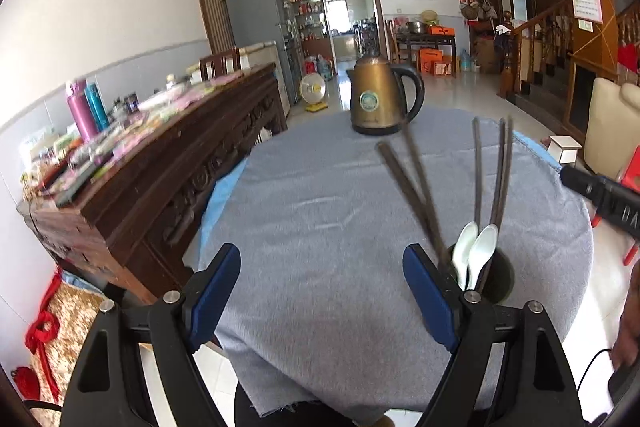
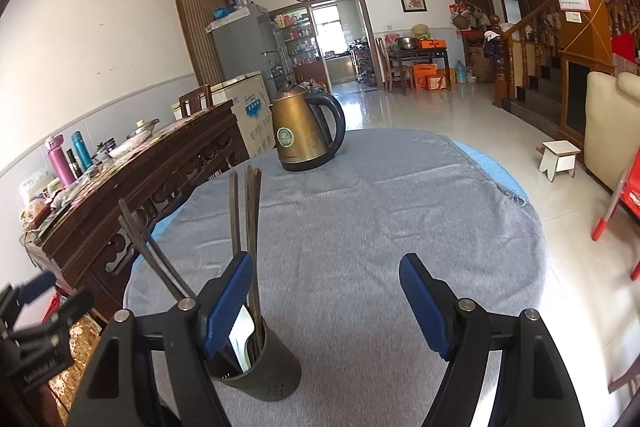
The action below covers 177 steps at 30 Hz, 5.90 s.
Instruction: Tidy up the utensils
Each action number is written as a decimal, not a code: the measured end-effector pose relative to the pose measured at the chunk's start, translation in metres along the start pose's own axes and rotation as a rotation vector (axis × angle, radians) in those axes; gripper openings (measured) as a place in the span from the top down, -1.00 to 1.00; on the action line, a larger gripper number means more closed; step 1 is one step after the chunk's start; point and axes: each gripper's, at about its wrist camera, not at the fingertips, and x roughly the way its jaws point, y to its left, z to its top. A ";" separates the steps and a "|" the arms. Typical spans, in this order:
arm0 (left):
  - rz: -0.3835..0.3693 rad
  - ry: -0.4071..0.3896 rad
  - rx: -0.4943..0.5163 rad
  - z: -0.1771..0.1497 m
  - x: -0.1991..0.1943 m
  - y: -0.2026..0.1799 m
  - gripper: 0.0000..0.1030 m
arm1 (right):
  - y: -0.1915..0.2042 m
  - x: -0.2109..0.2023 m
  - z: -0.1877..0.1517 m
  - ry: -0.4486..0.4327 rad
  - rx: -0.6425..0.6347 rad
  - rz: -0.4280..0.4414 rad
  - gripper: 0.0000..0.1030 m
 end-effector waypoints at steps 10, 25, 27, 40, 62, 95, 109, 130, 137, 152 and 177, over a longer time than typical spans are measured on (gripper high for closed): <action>-0.051 0.032 -0.020 -0.002 0.040 0.026 -0.63 | 0.015 0.013 0.020 0.034 -0.002 -0.091 -0.53; -0.220 0.129 0.057 -0.011 0.097 0.034 -0.63 | 0.025 0.015 0.021 0.102 0.084 -0.273 -0.53; -0.214 0.151 0.053 -0.014 0.099 0.034 -0.63 | 0.028 0.012 0.019 0.102 0.081 -0.272 -0.53; -0.036 0.151 0.021 -0.003 0.052 0.023 -0.63 | 0.034 -0.010 -0.011 0.122 0.031 -0.103 -0.53; 0.110 0.055 -0.018 0.001 -0.047 0.035 -0.63 | 0.048 -0.050 -0.035 0.154 0.015 0.081 -0.53; 0.098 0.059 -0.031 -0.005 -0.052 0.037 -0.63 | 0.066 -0.055 -0.037 0.129 -0.034 0.078 -0.53; 0.083 0.071 -0.033 -0.008 -0.048 0.035 -0.63 | 0.070 -0.064 -0.036 0.060 -0.047 0.026 -0.53; 0.056 -0.042 0.003 0.028 -0.076 0.018 -0.63 | 0.070 -0.089 -0.013 -0.068 -0.056 0.044 -0.53; 0.053 -0.046 0.007 0.031 -0.077 0.015 -0.63 | 0.063 -0.094 -0.010 -0.086 -0.051 0.034 -0.53; 0.050 -0.047 0.001 0.032 -0.078 0.016 -0.63 | 0.059 -0.097 -0.010 -0.086 -0.058 0.033 -0.53; 0.005 -0.060 -0.043 0.028 -0.084 0.025 -0.63 | 0.072 -0.099 -0.013 -0.082 -0.110 0.010 -0.53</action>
